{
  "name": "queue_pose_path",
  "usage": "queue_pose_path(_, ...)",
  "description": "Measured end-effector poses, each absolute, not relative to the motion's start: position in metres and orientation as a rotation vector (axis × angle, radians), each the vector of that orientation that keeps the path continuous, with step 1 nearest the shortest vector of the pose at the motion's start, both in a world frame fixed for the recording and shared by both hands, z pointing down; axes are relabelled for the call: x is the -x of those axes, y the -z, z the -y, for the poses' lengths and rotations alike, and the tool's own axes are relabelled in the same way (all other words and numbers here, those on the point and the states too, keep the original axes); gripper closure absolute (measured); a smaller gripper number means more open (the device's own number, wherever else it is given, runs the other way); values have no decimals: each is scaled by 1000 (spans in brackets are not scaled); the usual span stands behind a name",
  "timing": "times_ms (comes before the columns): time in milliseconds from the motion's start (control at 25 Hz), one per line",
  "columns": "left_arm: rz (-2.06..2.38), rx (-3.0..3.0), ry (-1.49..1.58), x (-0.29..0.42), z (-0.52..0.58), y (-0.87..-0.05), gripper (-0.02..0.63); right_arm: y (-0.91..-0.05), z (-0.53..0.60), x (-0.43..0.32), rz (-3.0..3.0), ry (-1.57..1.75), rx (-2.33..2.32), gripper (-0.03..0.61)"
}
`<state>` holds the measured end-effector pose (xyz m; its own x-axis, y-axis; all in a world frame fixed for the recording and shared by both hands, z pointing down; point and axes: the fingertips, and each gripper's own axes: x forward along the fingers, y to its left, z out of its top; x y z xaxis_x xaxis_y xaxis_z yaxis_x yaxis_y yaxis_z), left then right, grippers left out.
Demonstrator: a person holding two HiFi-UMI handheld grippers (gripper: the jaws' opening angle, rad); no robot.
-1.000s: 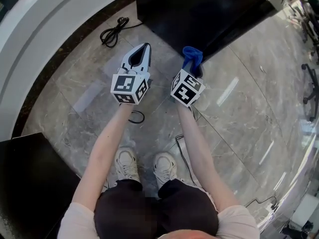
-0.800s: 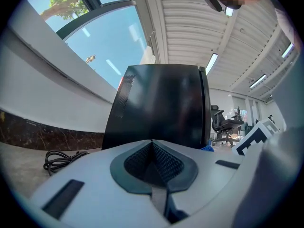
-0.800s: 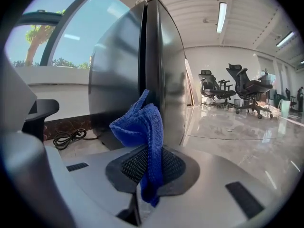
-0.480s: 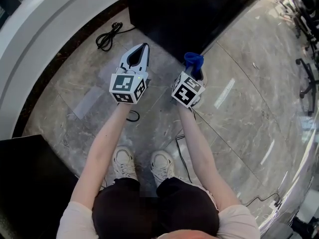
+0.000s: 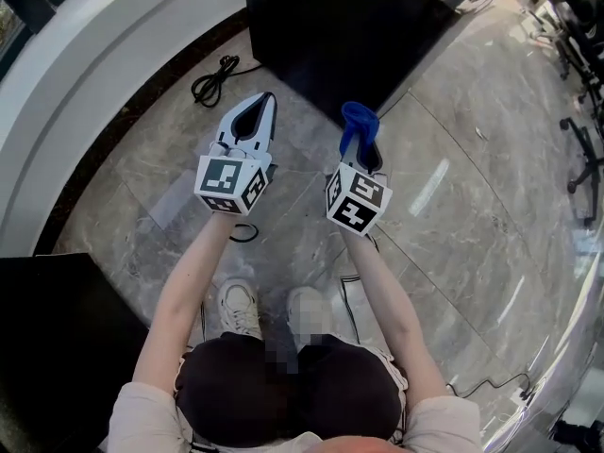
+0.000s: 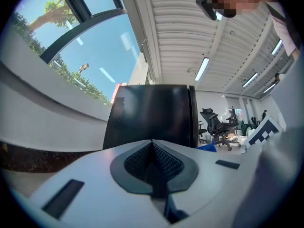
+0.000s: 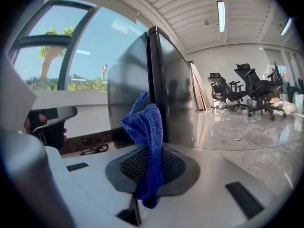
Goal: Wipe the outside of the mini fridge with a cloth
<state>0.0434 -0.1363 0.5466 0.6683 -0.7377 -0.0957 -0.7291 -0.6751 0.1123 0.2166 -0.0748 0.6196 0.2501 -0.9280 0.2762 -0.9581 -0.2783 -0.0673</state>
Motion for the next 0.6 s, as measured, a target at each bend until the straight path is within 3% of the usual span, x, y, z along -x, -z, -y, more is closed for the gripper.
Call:
queue_pose_path(280, 1411, -2760, 126, -19, 121, -492, 609, -535, 72, -182, 2117, -375, -2311, 517)
queue_pose_path(600, 1429, -2773, 106, -10, 135, -489, 609, -511, 100, -136, 2278, -262, -2165, 517)
